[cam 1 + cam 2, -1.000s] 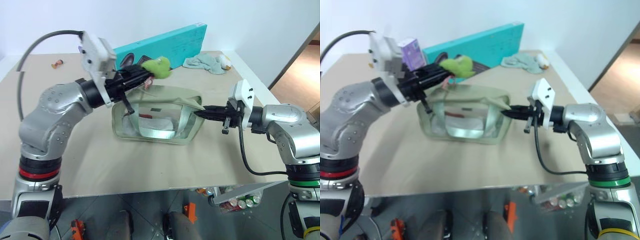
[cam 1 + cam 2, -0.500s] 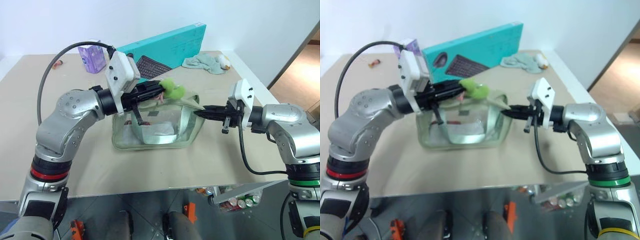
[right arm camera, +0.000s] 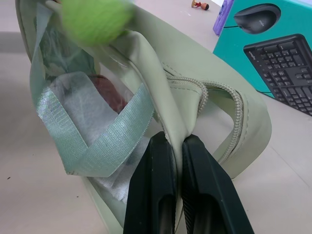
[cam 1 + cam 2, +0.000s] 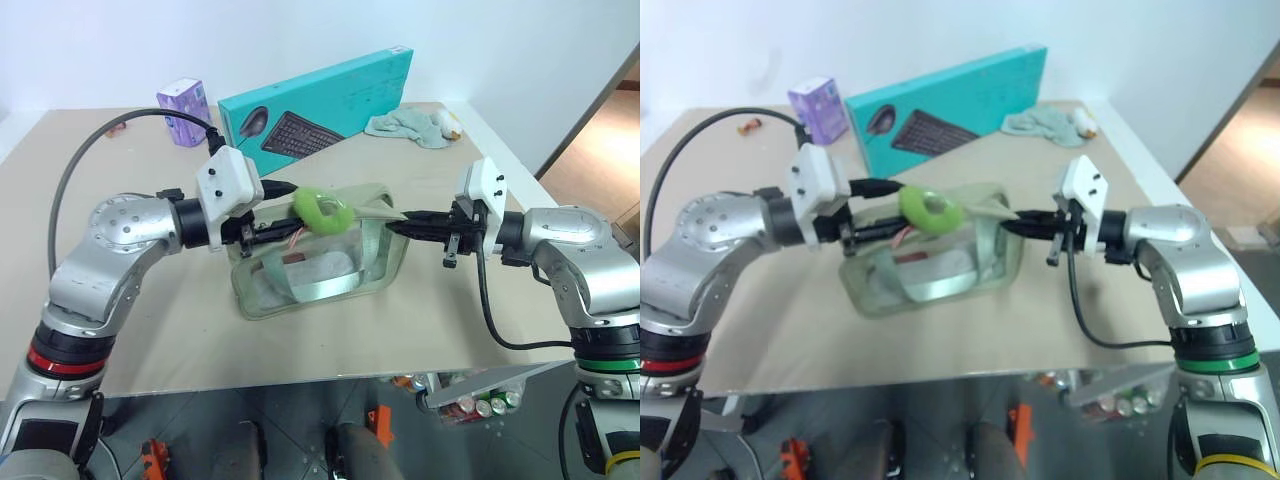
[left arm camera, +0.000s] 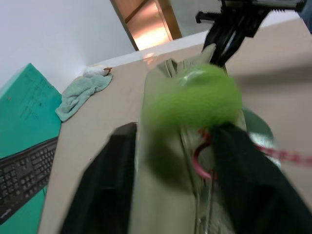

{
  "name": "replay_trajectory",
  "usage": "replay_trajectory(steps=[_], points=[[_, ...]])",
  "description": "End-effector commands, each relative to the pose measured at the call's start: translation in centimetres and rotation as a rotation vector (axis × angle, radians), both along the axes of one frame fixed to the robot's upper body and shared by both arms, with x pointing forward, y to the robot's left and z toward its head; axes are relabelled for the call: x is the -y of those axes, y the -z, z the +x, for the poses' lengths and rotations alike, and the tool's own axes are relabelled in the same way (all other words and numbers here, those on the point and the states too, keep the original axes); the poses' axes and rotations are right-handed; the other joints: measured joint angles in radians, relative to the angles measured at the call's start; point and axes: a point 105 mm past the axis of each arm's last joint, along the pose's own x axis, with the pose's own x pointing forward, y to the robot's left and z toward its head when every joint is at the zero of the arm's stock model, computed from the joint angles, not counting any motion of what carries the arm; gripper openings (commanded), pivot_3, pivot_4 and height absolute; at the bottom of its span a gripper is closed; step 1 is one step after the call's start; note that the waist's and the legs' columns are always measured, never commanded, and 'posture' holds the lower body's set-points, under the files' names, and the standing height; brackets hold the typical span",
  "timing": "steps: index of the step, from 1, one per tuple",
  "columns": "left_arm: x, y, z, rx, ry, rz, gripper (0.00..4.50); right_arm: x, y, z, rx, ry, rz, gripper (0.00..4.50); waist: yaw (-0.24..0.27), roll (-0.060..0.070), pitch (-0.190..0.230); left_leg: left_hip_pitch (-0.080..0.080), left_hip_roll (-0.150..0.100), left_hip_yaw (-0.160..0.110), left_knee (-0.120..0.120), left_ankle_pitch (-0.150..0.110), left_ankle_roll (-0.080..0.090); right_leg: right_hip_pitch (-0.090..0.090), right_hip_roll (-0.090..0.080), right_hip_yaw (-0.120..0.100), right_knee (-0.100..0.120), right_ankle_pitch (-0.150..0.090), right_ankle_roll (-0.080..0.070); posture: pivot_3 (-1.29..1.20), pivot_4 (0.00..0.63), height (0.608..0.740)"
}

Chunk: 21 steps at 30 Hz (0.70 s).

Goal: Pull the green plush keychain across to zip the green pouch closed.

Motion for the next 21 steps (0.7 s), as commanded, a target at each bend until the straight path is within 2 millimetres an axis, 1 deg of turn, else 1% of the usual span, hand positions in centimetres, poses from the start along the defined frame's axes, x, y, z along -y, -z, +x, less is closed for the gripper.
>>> replay_trajectory(steps=[1, 4, 7, 9, 12, 14, 16, 18, 21], points=[[-1.3, -0.8, -1.5, 0.031, 0.021, 0.022, 2.82, -0.2, -1.6, -0.2, 0.067, -0.011, 0.004, 0.0, -0.001, 0.0, 0.0, 0.0, 0.0, 0.0, 0.0, 0.0, 0.0, 0.0, 0.0, 0.0, 0.0, 0.0, 0.0, 0.0, 0.15, 0.74], [-2.6, -0.8, -2.3, -0.004, -0.001, 0.027, 2.82, -0.1, -1.6, -0.1, 0.067, -0.012, 0.002, 0.0, 0.0, 0.0, 0.0, 0.0, 0.001, 0.0, 0.0, 0.0, 0.0, 0.0, 0.0, 0.0, 0.0, 0.0, 0.0, 0.0, 0.15, 0.74], [-4.0, -1.2, -2.8, -0.039, -0.05, -0.026, 2.82, -0.1, -1.6, 0.0, 0.066, -0.013, 0.001, 0.0, 0.0, 0.0, 0.0, 0.0, 0.001, 0.0, 0.0, 0.0, 0.0, 0.0, 0.0, 0.0, 0.0, 0.0, -0.001, 0.0, 0.15, 0.74], [-5.3, -1.2, -3.1, -0.056, -0.111, -0.065, 2.82, -0.2, -1.5, 0.0, 0.064, -0.018, 0.001, 0.0, 0.0, 0.0, 0.0, 0.0, 0.001, 0.0, 0.0, 0.0, 0.0, 0.0, 0.0, -0.001, 0.0, 0.0, -0.001, 0.0, 0.15, 0.74], [-7.2, -0.7, -3.7, -0.082, -0.199, -0.113, 2.82, -0.4, -1.4, 0.0, 0.062, -0.026, 0.004, 0.0, -0.001, 0.0, 0.0, 0.001, 0.002, 0.0, 0.0, 0.0, 0.0, 0.0, 0.0, 0.001, 0.0, 0.0, -0.001, 0.0, 0.15, 0.74], [-7.8, -0.3, -4.1, -0.095, -0.238, -0.133, 2.82, -0.4, -1.4, 0.0, 0.061, -0.028, 0.006, 0.0, 0.0, 0.0, 0.0, 0.001, 0.002, 0.0, 0.0, 0.0, 0.0, 0.0, 0.0, 0.0, 0.0, 0.0, -0.001, 0.0, 0.15, 0.74], [-8.0, 1.4, -5.3, -0.14, -0.267, -0.162, 2.82, -0.6, -1.3, 0.1, 0.056, -0.035, 0.007, 0.0, -0.002, 0.0, 0.0, 0.001, 0.002, 0.0, 0.0, 0.0, 0.0, 0.0, 0.0, -0.001, 0.0, 0.0, -0.002, 0.0, 0.15, 0.74], [-7.6, 2.9, -6.2, -0.187, -0.28, -0.19, 2.82, -0.7, -1.3, 0.2, 0.054, -0.044, 0.006, 0.0, -0.002, 0.0, 0.0, 0.002, 0.002, 0.0, 0.0, -0.001, 0.0, 0.0, -0.001, 0.002, 0.0, -0.002, -0.005, 0.0, 0.15, 0.74], [-6.6, 4.1, -6.7, -0.216, -0.274, -0.217, 2.82, -0.8, -1.3, 0.4, 0.055, -0.048, 0.007, 0.0, 0.0, 0.0, 0.0, 0.002, 0.002, 0.0, 0.0, -0.001, 0.0, 0.0, -0.001, 0.002, 0.0, -0.002, -0.006, 0.0, 0.15, 0.74]])
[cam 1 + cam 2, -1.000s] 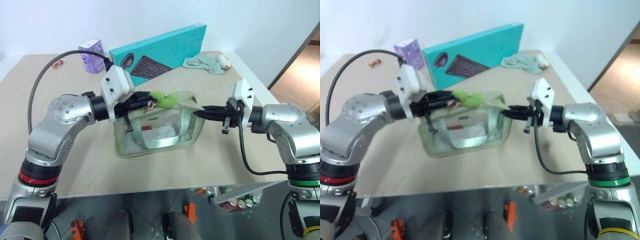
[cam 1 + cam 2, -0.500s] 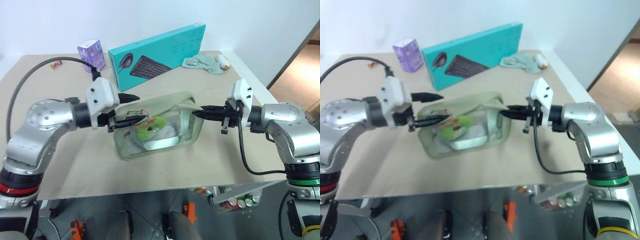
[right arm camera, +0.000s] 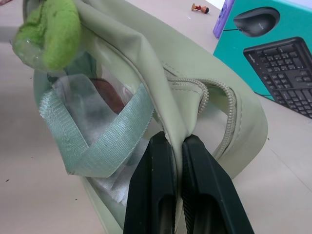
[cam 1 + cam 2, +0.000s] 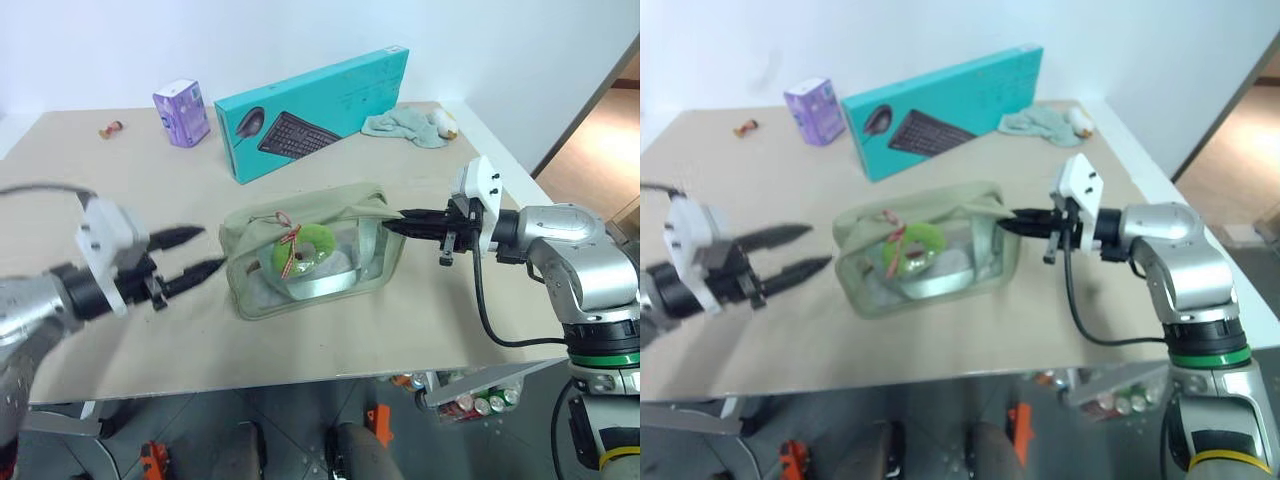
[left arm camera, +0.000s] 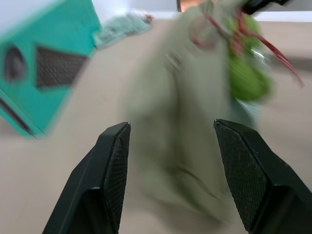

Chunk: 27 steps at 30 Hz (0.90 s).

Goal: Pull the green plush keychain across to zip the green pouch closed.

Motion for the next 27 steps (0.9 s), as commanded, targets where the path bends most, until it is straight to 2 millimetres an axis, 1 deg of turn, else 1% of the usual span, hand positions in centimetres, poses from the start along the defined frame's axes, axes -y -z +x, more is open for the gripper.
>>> replay_trajectory(steps=[1, 4, 7, 15, 19, 24, 27], points=[[1.4, -0.7, -0.6, 0.062, 0.003, -0.028, 2.82, -0.6, -1.3, -0.1, 0.055, -0.033, 0.001, 0.0, 0.001, 0.0, 0.0, 0.0, 0.0, 0.0, 0.0, 0.0, 0.0, 0.0, 0.0, 0.0, 0.0, 0.0, -0.001, 0.0, 0.15, 0.74], [1.8, -0.4, 0.1, 0.068, -0.039, -0.086, 2.82, -0.7, -1.4, -0.1, 0.056, -0.038, 0.001, 0.0, 0.001, 0.0, 0.0, 0.001, 0.0, 0.0, 0.0, 0.001, 0.002, 0.0, 0.001, -0.001, 0.0, 0.002, -0.003, 0.0, 0.15, 0.74], [1.8, -0.3, 0.8, 0.087, -0.074, -0.103, 2.82, -0.7, -1.4, -0.2, 0.057, -0.039, -0.001, 0.0, 0.001, 0.0, 0.0, 0.001, 0.0, 0.0, 0.001, 0.002, 0.002, 0.0, 0.002, -0.001, 0.0, 0.003, -0.003, 0.0, 0.15, 0.74], [2.2, -0.3, 2.2, 0.112, -0.086, -0.143, 2.82, -0.4, -1.4, -0.4, 0.06, -0.029, -0.005, 0.0, 0.0, 0.0, 0.0, 0.0, 0.001, 0.001, 0.0, 0.002, 0.002, 0.0, 0.003, 0.0, 0.0, 0.003, -0.003, 0.0, 0.15, 0.74], [2.2, -0.5, 2.6, 0.112, -0.096, -0.198, 1.76, -0.2, -1.5, -0.4, 0.062, -0.022, -0.009, 0.0, 0.0, 0.0, 0.0, 0.0, 0.0, 0.002, 0.0, 0.002, 0.002, 0.0, 0.002, 0.0, 0.0, 0.003, -0.003, 0.0, 0.15, 0.74], [2.7, -0.4, 2.6, 0.096, -0.081, -0.225, 0.03, -0.1, -1.5, -0.6, 0.069, -0.019, -0.009, 0.0, 0.0, 0.0, 0.0, 0.0, 0.001, 0.002, 0.0, 0.002, 0.002, 0.0, 0.002, 0.0, 0.0, 0.003, -0.003, 0.0, 0.15, 0.74], [3.1, 0.0, 2.4, 0.087, -0.059, -0.199, 0.03, 0.0, -1.5, -0.8, 0.044, -0.023, -0.002, 0.0, 0.0, 0.0, 0.0, 0.0, 0.001, 0.002, 0.0, 0.002, 0.002, 0.0, 0.002, 0.0, 0.0, 0.003, -0.003, 0.0, 0.15, 0.74]])
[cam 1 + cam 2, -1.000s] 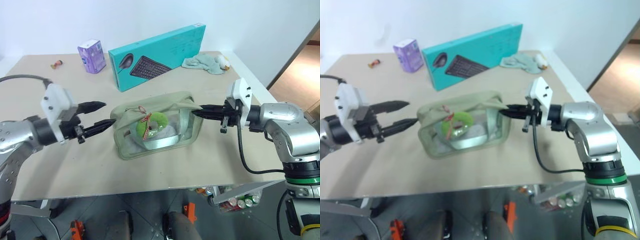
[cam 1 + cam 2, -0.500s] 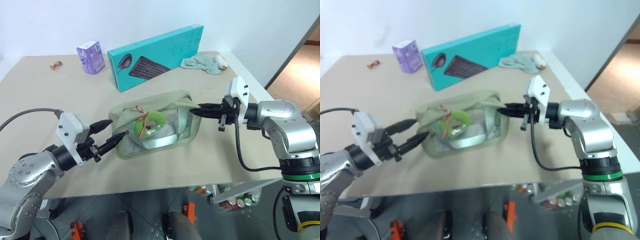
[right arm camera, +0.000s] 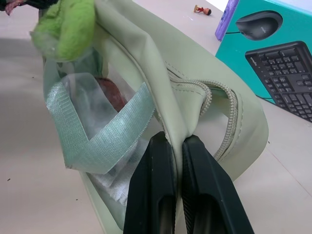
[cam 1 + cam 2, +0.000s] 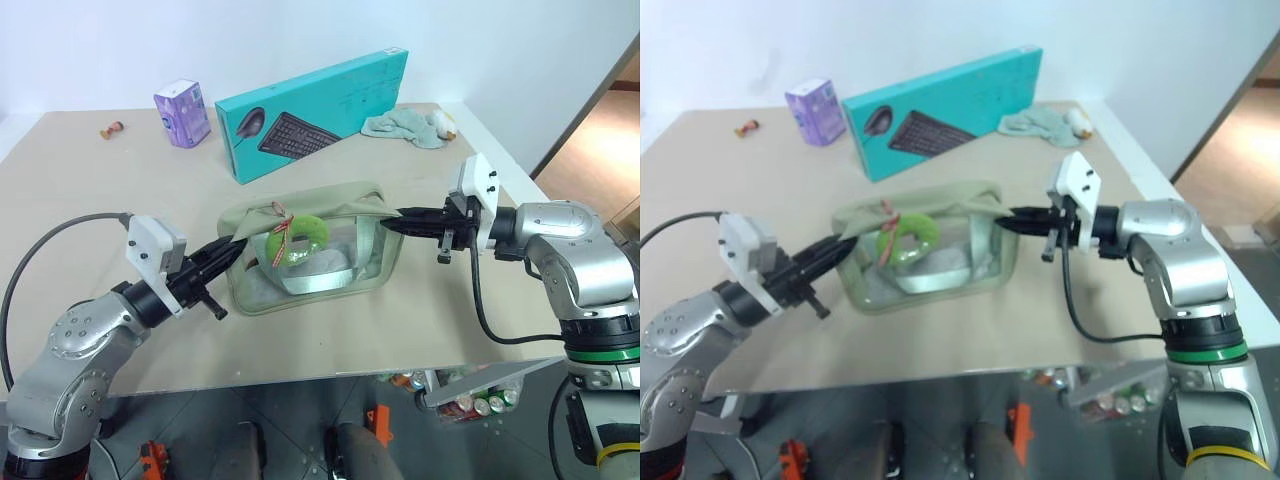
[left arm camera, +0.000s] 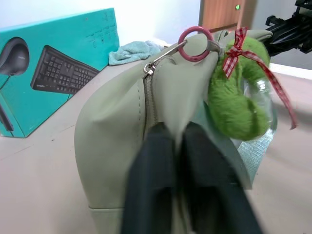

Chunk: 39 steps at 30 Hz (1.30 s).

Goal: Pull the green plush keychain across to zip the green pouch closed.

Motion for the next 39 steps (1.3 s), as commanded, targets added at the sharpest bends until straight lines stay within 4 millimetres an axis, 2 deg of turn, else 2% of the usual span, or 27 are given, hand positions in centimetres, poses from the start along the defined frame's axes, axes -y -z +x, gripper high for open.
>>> replay_trajectory(steps=[1, 2, 3, 7, 11, 12, 15, 17, 20, 23, 26, 29, 39], points=[[0.5, -0.5, -0.3, 0.03, 0.029, 0.016, 0.03, 0.2, -1.5, -0.8, 0.015, -0.009, 0.025, 0.0, 0.0, 0.0, 0.0, 0.0, 0.0, 0.0, 0.0, 0.0, 0.0, 0.0, 0.0, 0.0, 0.0, 0.0, 0.0, 0.0, 0.15, 0.74], [0.6, -0.5, -0.3, 0.031, 0.032, 0.016, 0.0, 0.3, -1.6, -0.8, 0.001, -0.007, 0.033, 0.71, 0.0, 0.0, 0.0, 0.0, 0.0, 0.0, 0.0, 0.0, 0.0, 0.0, 0.0, 0.0, 0.0, 0.0, 0.0, 0.0, 0.15, 0.74], [0.7, -0.5, -0.3, 0.032, 0.037, 0.019, 0.0, 0.3, -1.8, -0.9, -0.002, -0.006, 0.035, 0.9, 0.0, 0.0, 0.0, 0.0, 0.0, 0.0, 0.0, 0.0, 0.0, 0.0, 0.0, 0.0, 0.0, 0.0, 0.0, 0.0, 0.15, 0.74], [0.8, -0.4, -0.3, 0.033, 0.049, 0.031, 0.0, 0.8, -2.6, -1.2, 0.011, 0.013, 0.021, 2.31, 0.001, 0.0, 0.0, 0.0, -0.001, 0.0, 0.0, 0.0, 0.0, 0.0, -0.001, 0.0, 0.0, 0.0, 0.0, 0.0, 0.15, 0.74], [0.8, -0.2, -0.2, 0.029, 0.061, 0.055, 0.0, 1.0, -5.1, -1.9, 0.061, 0.032, 0.022, 3.74, 0.001, 0.0, 0.0, 0.0, -0.001, 0.0, 0.0, 0.0, 0.0, 0.0, -0.001, 0.0, 0.0, 0.0, 0.0, 0.0, 0.15, 0.74], [0.8, -0.1, -0.2, 0.029, 0.062, 0.058, 0.0, 0.7, -5.9, -2.2, 0.065, 0.027, 0.032, 3.96, 0.001, 0.0, 0.0, 0.0, -0.001, 0.0, 0.0, 0.0, 0.0, 0.0, -0.001, 0.0, 0.0, 0.0, 0.0, 0.0, 0.15, 0.74], [0.6, 0.0, 0.0, 0.027, 0.066, 0.07, 0.0, -0.8, -7.8, -3.8, 0.04, -0.036, 0.1, 3.96, 0.0, 0.0, 0.0, 0.0, 0.0, -0.001, 0.0, 0.0, 0.0, -0.001, -0.001, 0.001, 0.0, 0.0, 0.0, 0.0, 0.15, 0.74], [0.6, 0.1, 0.1, 0.027, 0.069, 0.075, 0.0, -2.8, -8.1, -5.4, -0.008, -0.118, 0.151, 3.96, 0.0, 0.0, 0.0, 0.0, 0.0, -0.002, 0.0, 0.0, 0.0, -0.001, 0.0, 0.001, 0.0, 0.0, 0.0, 0.0, 0.15, 0.74], [0.9, -0.1, 0.4, 0.037, 0.075, 0.075, 0.0, -5.8, -6.0, -7.2, -0.103, -0.196, 0.195, 3.96, 0.001, -0.002, -0.001, 0.0, 0.001, -0.002, -0.001, 0.0, 0.0, 0.0, 0.0, -0.001, 0.0, -0.001, -0.001, 0.0, 0.15, 0.74], [1.4, -0.3, 0.6, 0.047, 0.086, 0.071, 0.0, -7.1, -3.3, -7.6, -0.182, -0.194, 0.211, 3.96, 0.005, -0.002, -0.001, -0.001, 0.001, -0.002, -0.001, 0.0, 0.0, 0.001, -0.001, -0.001, 0.0, -0.001, -0.001, 0.0, 0.15, 0.74], [1.6, -0.5, 0.7, 0.052, 0.091, 0.07, 0.0, -7.2, -1.7, -7.1, -0.216, -0.152, 0.218, 3.96, 0.005, -0.002, -0.001, -0.002, 0.0, -0.002, 0.0, 0.0, 0.0, -0.001, -0.004, 0.0, 0.0, -0.001, 0.002, 0.0, 0.15, 0.74], [1.7, -0.5, 0.6, 0.054, 0.09, 0.071, 0.0, -6.9, -1.0, -5.9, -0.223, -0.103, 0.226, 3.96, 0.003, -0.002, -0.001, -0.002, -0.001, -0.001, 0.001, 0.0, 0.0, -0.001, -0.005, 0.003, -0.001, 0.001, 0.004, 0.0, 0.15, 0.74], [1.9, -0.2, 0.3, 0.047, 0.082, 0.064, 0.0, -6.6, -0.9, -4.4, -0.218, -0.071, 0.242, 3.96, 0.003, -0.002, -0.001, -0.002, -0.001, -0.002, 0.0, 0.0, 0.001, -0.001, -0.003, 0.002, -0.001, 0.001, 0.003, 0.0, 0.15, 0.74]])
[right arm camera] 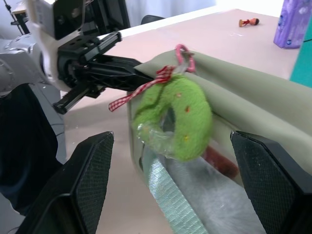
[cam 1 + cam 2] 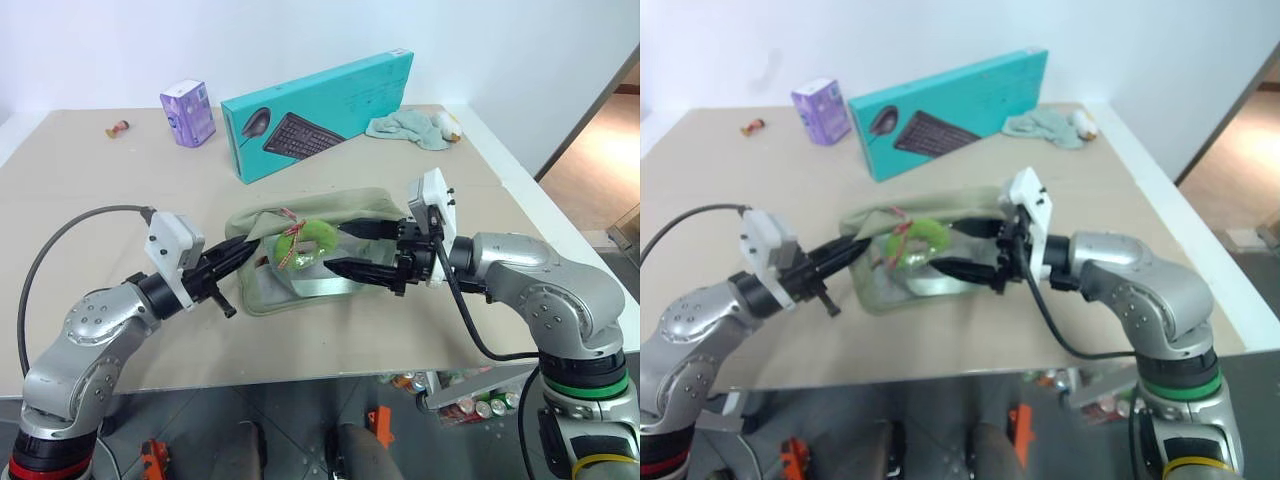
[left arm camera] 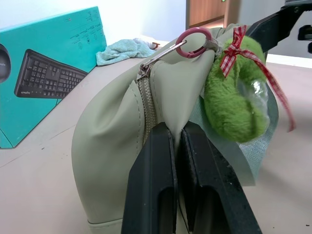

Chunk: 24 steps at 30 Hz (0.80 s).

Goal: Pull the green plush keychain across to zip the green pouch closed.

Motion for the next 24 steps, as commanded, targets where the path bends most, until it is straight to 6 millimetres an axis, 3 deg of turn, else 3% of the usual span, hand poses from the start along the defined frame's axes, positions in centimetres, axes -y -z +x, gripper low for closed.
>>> replay_trajectory(steps=[1, 11, 15, 23, 24], points=[[0.7, -0.3, -0.4, 0.026, 0.014, 0.004, 0.0, -0.3, -1.0, 0.3, 0.058, -0.001, 0.017, 3.96, 0.0, 0.0, 0.0, 0.0, 0.0, 0.0, 0.0, 0.0, 0.0, 0.0, 0.0, 0.0, 0.0, 0.0, 0.0, 0.0, 0.15, 0.74], [1.0, -0.3, -0.5, 0.026, 0.014, -0.001, 0.0, -2.3, -1.4, 1.1, 0.028, -0.024, 0.056, 3.96, 0.0, 0.0, 0.0, 0.0, 0.0, 0.0, 0.0, 0.0, 0.0, 0.0, 0.0, 0.0, 0.0, 0.0, 0.0, 0.0, 0.15, 0.74], [1.0, -0.2, -0.5, 0.024, 0.011, -0.004, 0.0, -2.5, -1.3, 1.3, 0.005, -0.021, 0.061, 2.85, 0.0, 0.0, 0.0, 0.0, 0.0, 0.0, 0.0, 0.0, 0.0, 0.0, -0.001, 0.0, 0.0, 0.0, 0.0, 0.0, 0.15, 0.74], [0.9, -0.4, -0.4, 0.034, 0.003, 0.0, 0.0, -2.5, -1.0, 1.2, 0.02, -0.03, 0.032, 0.04, 0.0, 0.0, 0.0, 0.0, 0.0, 0.0, 0.0, 0.0, 0.0, 0.0, -0.001, 0.0, 0.0, 0.0, 0.0, 0.0, 0.15, 0.74], [0.9, -0.4, -0.4, 0.035, 0.003, 0.0, 0.0, -2.6, -1.0, 1.2, 0.024, -0.031, 0.03, 0.04, 0.0, 0.0, 0.0, 0.0, 0.0, 0.0, 0.0, 0.0, 0.0, 0.0, -0.001, 0.0, 0.0, 0.0, 0.0, 0.0, 0.15, 0.74]])
